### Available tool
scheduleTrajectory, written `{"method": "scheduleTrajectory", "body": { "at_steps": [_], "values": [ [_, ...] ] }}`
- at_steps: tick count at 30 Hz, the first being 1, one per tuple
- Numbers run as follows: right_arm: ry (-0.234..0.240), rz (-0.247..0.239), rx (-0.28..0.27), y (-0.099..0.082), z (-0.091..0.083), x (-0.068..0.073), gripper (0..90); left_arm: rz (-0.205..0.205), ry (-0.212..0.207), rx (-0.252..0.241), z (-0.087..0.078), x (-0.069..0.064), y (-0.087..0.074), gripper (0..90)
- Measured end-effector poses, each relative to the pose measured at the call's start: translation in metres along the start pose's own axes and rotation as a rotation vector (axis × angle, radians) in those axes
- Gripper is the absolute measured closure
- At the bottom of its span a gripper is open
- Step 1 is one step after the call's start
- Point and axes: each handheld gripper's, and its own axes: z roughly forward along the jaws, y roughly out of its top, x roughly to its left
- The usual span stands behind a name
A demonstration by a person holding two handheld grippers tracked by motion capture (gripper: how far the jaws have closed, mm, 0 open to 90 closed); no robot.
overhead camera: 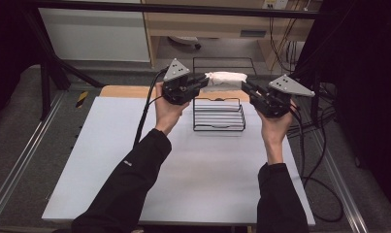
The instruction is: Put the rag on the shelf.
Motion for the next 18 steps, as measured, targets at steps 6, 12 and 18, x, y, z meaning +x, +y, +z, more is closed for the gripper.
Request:
{"method": "scheduleTrajectory", "body": {
  "at_steps": [6, 12, 18],
  "values": [
    [0.013, -0.003, 0.019, -0.004, -0.002, 0.000, 76.6, -0.004, -0.007, 0.022, 0.000, 0.001, -0.006, 77.8],
    [0.025, 0.003, 0.037, -0.010, -0.002, -0.001, 75.8, 0.001, -0.012, 0.043, 0.000, -0.001, -0.010, 77.2],
    [0.029, 0.012, 0.056, -0.016, -0.004, -0.002, 74.2, 0.006, -0.017, 0.056, 0.000, -0.002, -0.013, 75.4]
  ]
}}
